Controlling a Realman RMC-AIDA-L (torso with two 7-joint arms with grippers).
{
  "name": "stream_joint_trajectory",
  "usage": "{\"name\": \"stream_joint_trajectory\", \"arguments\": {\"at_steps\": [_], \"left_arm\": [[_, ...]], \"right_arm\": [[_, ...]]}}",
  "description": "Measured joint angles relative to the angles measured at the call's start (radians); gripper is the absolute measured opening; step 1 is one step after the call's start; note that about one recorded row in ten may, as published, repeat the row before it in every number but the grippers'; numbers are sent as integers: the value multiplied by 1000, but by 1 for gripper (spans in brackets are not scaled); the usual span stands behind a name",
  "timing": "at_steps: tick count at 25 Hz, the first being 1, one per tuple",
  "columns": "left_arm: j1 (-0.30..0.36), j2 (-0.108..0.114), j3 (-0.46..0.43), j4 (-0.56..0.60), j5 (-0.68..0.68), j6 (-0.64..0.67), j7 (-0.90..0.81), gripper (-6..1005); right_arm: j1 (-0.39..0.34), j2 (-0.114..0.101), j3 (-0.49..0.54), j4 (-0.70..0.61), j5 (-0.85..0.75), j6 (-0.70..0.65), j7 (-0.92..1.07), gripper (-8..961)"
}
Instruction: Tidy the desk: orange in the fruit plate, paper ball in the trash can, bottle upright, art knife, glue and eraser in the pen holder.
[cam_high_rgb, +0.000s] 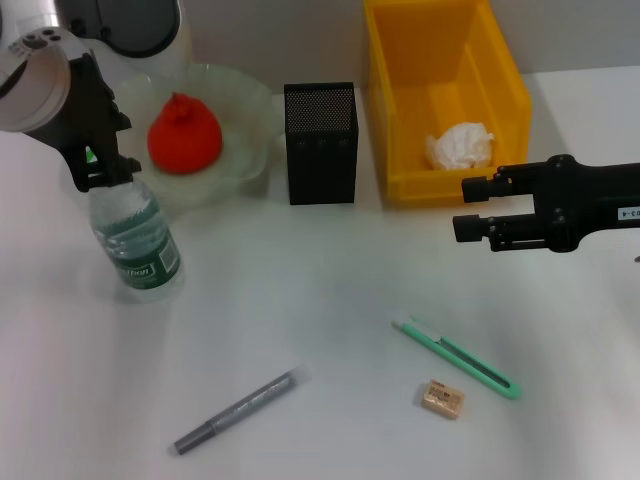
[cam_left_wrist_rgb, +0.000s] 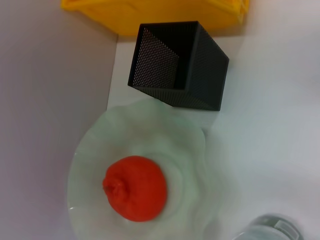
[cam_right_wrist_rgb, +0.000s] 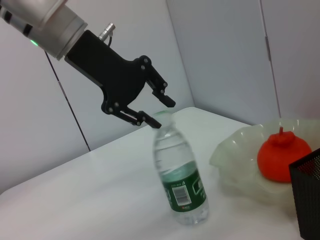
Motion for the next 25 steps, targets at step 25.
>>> {"name": "stream_joint_trajectory", "arguments": {"at_steps": [25], "left_arm": [[186, -7, -19, 73, -172, -357, 79, 379]], "right_arm": [[-3, 4, 0, 2, 0, 20, 15, 625]]}}
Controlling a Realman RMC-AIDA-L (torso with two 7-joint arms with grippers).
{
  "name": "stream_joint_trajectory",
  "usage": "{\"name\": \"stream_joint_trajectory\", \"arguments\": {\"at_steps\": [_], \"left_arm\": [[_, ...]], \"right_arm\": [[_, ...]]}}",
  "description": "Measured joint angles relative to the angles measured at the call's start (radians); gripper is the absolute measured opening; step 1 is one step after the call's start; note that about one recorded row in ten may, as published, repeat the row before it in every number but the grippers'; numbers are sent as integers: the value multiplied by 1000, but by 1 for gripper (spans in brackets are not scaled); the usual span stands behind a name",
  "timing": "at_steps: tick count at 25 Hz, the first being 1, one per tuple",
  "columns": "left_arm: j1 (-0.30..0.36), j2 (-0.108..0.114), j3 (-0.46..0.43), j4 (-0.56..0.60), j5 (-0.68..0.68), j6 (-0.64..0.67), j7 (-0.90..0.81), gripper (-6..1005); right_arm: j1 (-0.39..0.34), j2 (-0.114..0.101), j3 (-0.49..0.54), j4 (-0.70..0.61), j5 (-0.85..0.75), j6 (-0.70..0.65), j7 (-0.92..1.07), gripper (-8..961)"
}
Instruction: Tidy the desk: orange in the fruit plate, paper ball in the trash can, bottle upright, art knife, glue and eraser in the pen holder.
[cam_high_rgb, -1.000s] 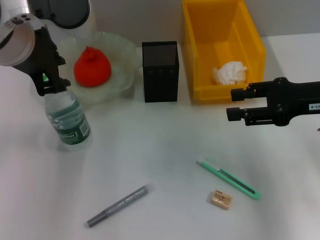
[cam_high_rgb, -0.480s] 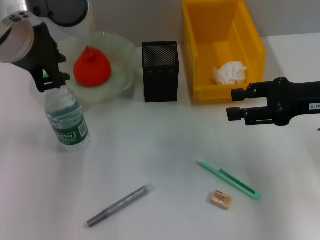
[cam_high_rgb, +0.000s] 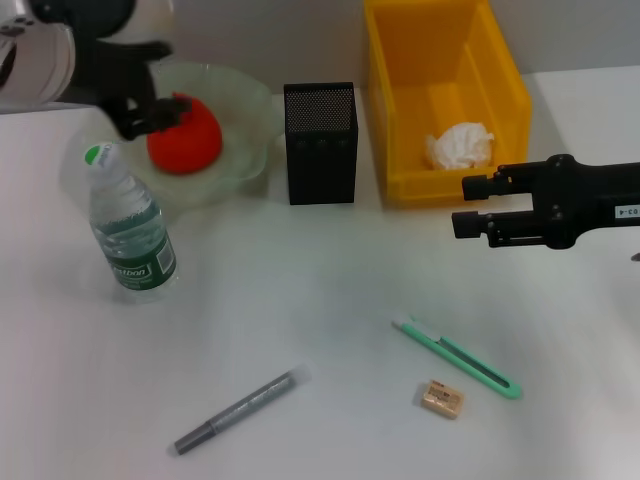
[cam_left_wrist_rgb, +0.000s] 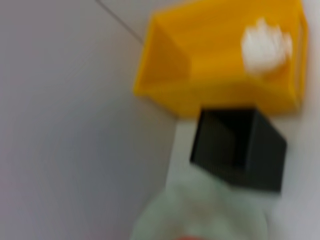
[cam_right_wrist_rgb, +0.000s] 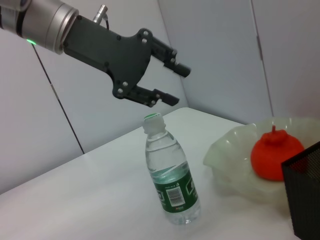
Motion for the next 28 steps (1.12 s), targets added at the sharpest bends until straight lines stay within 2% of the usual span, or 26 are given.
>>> {"name": "stream_joint_trajectory", "arguments": {"at_steps": [2, 3, 4, 5, 9, 12, 13, 14, 16, 18, 19, 20, 21, 22, 23, 26, 27, 28], "left_arm": [[45, 0, -18, -25, -106, -107, 29, 412], [45, 0, -18, -25, -106, -107, 29, 429], [82, 1, -61, -67, -269, -197, 84, 445], [89, 2, -84, -88, -336, -208, 109, 455], [101, 6, -208, -213, -690, -171, 256, 495], [87, 7, -276, -309, -817, -116, 307, 493], [73, 7, -315, -374, -877, -81, 326, 493], [73, 7, -315, -374, -877, -81, 326, 492], [50, 7, -367, -478, -930, -37, 360, 491], [50, 7, -367, -478, -930, -37, 360, 490], [37, 8, -401, -544, -956, 3, 385, 490], [37, 8, -401, -544, -956, 3, 385, 489], [29, 10, -444, -595, -965, 90, 415, 488], [29, 10, -444, -595, -965, 90, 415, 488], [40, 16, -464, -602, -956, 146, 429, 487], [40, 16, -464, -602, -956, 146, 429, 486], [94, 23, -489, -610, -954, 185, 456, 485], [102, 23, -498, -630, -957, 190, 478, 485]], "right_arm": [[0, 0, 0, 2, 0, 2, 0, 625], [0, 0, 0, 2, 0, 4, 0, 624], [1, 1, 0, 1, 0, 4, 0, 624], [2, 1, 0, 0, 0, 4, 0, 624], [5, 2, 0, -2, 0, 5, 3, 624], [8, 2, 0, -2, 0, 5, 5, 624], [8, 2, 0, -2, 0, 6, 6, 624], [9, 2, 0, -1, 1, 10, 8, 624], [10, 2, 0, -1, 1, 16, 12, 624], [12, 1, 0, -2, 1, 19, 23, 624], [13, 1, 0, -2, 1, 19, 28, 624], [14, 0, 0, -2, 1, 20, 35, 624], [15, -2, 0, -2, 1, 20, 41, 624], [15, -2, 0, -2, 1, 20, 41, 624], [15, -3, 0, -2, 1, 20, 43, 624], [16, -4, 0, -6, 1, 20, 50, 624], [16, -4, 0, -6, 1, 20, 50, 624], [16, -4, 0, -9, 1, 20, 51, 623]]}}
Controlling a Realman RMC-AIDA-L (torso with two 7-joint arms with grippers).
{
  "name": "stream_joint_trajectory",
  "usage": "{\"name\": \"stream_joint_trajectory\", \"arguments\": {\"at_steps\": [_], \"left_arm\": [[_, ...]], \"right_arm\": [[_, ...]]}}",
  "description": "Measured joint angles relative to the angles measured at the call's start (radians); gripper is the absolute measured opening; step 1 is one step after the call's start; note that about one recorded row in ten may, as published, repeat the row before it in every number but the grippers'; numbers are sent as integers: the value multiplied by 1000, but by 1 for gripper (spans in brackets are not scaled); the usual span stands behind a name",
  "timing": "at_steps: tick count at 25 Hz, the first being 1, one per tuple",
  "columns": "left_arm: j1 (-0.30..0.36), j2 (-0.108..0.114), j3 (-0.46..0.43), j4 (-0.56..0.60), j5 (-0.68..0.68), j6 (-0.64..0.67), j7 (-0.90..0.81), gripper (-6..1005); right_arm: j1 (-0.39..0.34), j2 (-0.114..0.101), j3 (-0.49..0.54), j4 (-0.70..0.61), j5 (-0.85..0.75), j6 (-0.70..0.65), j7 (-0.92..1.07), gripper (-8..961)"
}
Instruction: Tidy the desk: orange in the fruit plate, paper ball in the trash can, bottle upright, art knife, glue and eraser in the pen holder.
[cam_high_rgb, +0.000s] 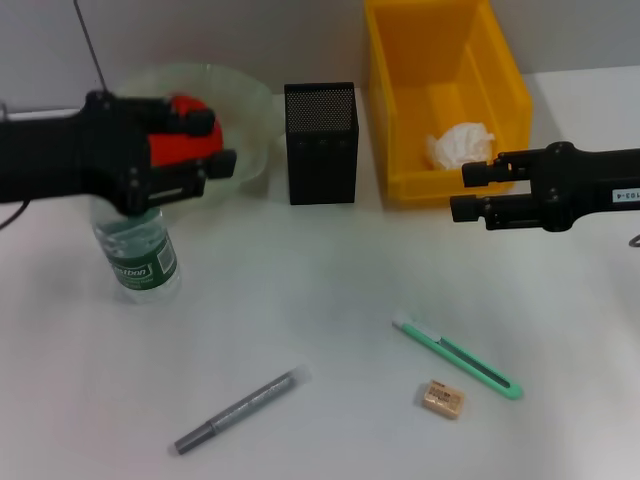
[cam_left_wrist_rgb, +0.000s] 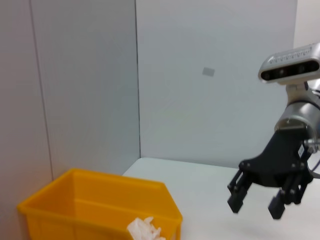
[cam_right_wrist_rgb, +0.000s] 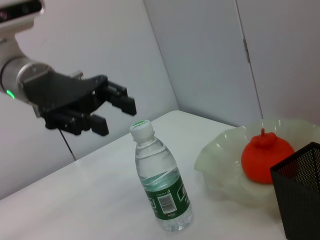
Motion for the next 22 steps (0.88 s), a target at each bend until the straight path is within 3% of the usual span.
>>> {"name": "stream_joint_trajectory", "arguments": {"at_steps": [14, 18, 22], "left_arm": [[-7, 26, -43, -275, -3, 52, 162, 485], [-16, 26, -80, -349, 0, 44, 216, 485], [-20, 27, -78, -365, 2, 25, 221, 485]], "right_arm": [[32, 0, -11, -59, -40, 21, 142, 623], [50, 18, -14, -107, -98, 19, 185, 623], [66, 21, -16, -108, -120, 19, 209, 623]]}}
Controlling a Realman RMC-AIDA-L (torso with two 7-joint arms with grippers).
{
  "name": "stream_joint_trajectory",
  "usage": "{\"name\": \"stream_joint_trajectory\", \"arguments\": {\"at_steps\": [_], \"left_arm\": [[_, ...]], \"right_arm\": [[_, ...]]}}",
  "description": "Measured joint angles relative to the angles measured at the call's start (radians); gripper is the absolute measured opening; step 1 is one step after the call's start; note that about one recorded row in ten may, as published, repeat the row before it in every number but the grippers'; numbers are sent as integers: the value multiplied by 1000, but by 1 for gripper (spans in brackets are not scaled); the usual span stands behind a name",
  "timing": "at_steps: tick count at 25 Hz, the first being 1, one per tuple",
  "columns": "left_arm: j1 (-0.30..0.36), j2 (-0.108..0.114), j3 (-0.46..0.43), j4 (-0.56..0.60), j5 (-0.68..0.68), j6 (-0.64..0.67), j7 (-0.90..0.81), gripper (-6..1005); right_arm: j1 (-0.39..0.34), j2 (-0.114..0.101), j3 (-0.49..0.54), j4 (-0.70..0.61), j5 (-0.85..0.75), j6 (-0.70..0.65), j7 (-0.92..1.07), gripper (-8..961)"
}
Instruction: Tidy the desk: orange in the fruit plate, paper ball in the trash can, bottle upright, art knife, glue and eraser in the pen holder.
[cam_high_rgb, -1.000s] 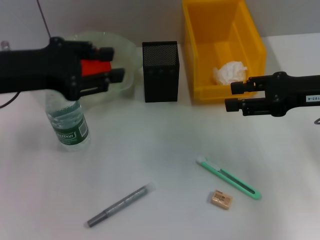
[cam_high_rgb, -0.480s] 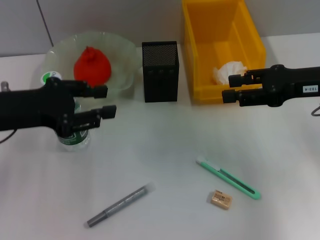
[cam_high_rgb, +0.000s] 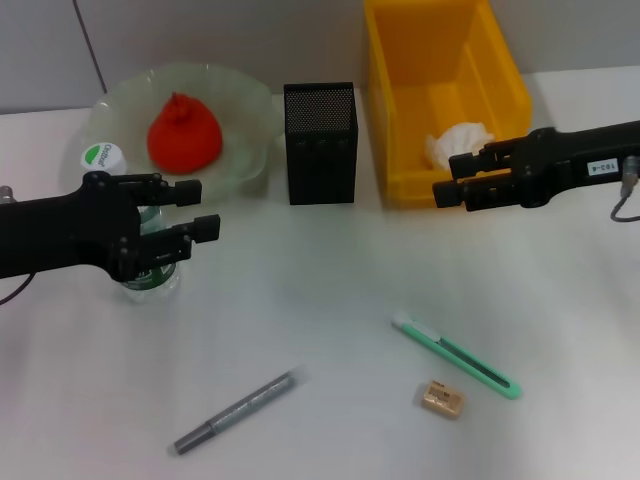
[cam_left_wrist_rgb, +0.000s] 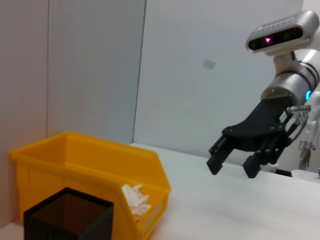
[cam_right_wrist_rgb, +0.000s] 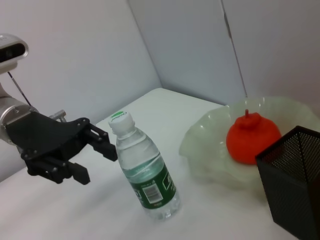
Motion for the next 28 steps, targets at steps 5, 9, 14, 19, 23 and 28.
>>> {"name": "stream_joint_trajectory", "arguments": {"at_steps": [5, 9, 14, 19, 23, 28], "left_arm": [[0, -2, 2, -2, 0, -24, 5, 485], [-2, -8, 5, -3, 0, -40, 20, 485], [-7, -14, 1, -7, 0, -53, 46, 485], [-8, -25, -2, -10, -1, -63, 82, 484], [-12, -26, -3, -10, -2, -63, 84, 484], [-14, -30, -3, -10, -4, -66, 96, 484]], "right_arm": [[41, 3, -15, -3, -89, 6, 108, 622], [83, 4, -82, -46, -170, 7, 268, 622], [159, 4, -253, -146, -328, -19, 506, 622], [268, 11, -357, -106, -449, -65, 616, 622], [332, 43, -365, -41, -524, -81, 626, 621], [369, 68, -434, 44, -574, -46, 630, 621]]}}
